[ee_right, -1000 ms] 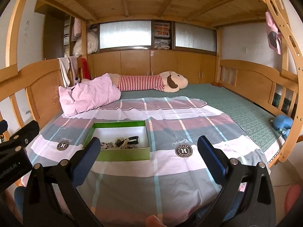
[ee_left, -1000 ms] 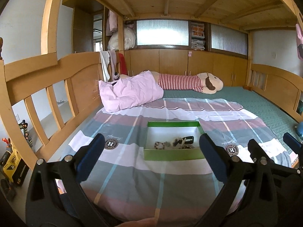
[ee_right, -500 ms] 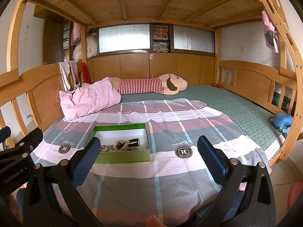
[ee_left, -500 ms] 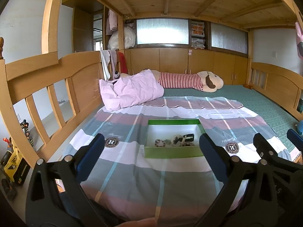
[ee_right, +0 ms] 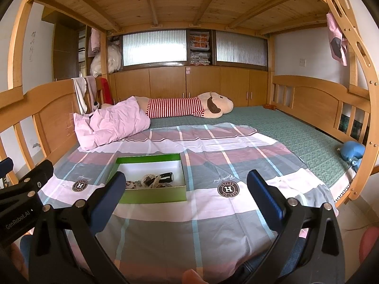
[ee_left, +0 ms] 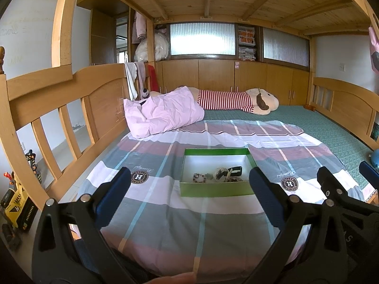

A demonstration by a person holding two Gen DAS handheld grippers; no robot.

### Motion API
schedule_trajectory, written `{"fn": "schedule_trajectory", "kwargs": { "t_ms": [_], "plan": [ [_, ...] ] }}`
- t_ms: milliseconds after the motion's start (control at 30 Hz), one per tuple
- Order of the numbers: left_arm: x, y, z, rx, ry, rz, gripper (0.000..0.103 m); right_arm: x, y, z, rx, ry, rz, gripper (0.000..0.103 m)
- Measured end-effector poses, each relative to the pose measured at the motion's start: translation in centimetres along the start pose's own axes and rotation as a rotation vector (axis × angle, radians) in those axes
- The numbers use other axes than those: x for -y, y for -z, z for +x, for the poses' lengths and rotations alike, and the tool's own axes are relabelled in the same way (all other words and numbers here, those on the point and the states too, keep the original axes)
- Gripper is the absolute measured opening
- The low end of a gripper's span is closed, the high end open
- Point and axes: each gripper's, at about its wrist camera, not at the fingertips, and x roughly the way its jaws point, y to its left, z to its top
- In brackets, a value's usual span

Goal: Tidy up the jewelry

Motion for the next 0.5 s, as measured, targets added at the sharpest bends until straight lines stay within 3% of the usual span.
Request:
{"fn": "schedule_trajectory", "kwargs": {
  "t_ms": [500],
  "plan": [
    [0.12, 0.16, -0.11, -0.004, 0.0, 0.001, 0.099, 0.3, 0.12, -0.19, -0.008, 0.0, 0.003, 0.1]
  ]
}}
